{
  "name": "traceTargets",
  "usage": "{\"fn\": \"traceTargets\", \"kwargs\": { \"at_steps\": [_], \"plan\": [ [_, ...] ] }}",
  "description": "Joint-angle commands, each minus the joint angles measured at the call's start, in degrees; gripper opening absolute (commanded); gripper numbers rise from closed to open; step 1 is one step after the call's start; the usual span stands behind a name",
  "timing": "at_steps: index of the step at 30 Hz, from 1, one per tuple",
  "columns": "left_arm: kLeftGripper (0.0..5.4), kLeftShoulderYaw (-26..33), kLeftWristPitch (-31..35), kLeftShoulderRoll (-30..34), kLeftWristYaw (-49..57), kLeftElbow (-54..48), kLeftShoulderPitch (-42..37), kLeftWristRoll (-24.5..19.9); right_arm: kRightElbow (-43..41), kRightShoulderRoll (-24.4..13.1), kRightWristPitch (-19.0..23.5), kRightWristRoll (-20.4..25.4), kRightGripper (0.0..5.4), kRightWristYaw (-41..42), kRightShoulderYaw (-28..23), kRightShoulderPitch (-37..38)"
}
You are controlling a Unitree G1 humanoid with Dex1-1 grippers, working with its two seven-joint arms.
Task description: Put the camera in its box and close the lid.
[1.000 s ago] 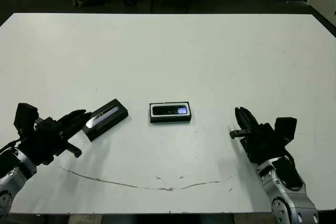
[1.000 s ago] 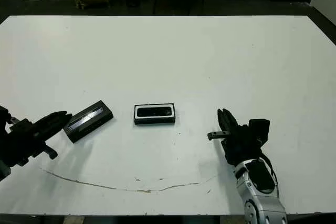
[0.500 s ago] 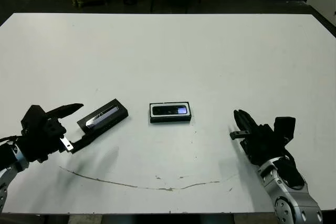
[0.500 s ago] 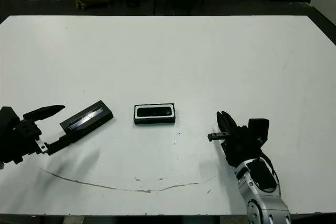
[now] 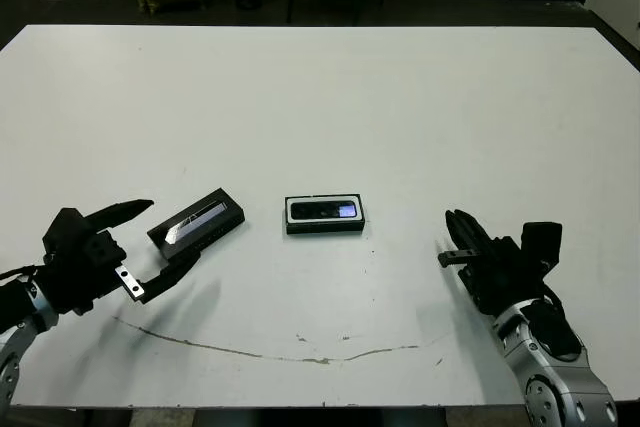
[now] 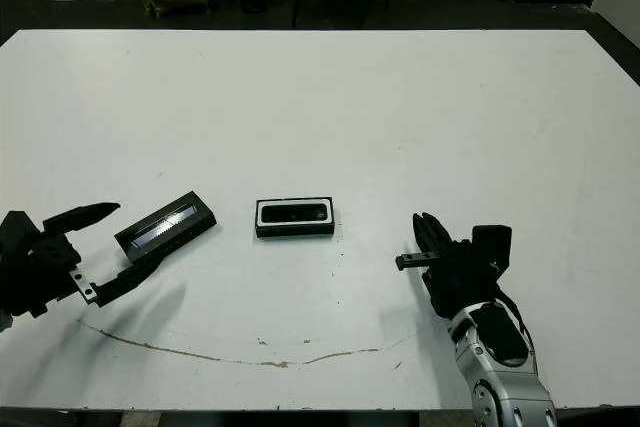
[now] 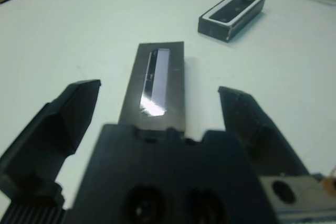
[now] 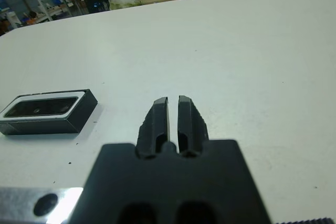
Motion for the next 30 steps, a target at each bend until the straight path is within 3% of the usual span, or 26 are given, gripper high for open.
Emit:
{"fn": "traceTargets", "kwargs": {
  "at_steps": [1,15,30],
  "plan": [
    [5.38,-0.83,2.02,-0.30,-1.02,2.49,-1.13,-0.58,1.23,-0.44,-0.42,0.48,0.00,0.80,-0.62,0.59],
    [5.38,-2.86,-1.27,0.33,-3.84,9.77,-5.29,2.31,-1.00,-0.35,2.62,0.53,0.00,-0.82,-0.13,1.17],
    [5.38,-4.21,-4.92,0.36,-6.09,15.40,-7.05,4.17,0.11,-0.88,1.30,0.63,0.00,0.14,-0.18,1.22]
  ]
}}
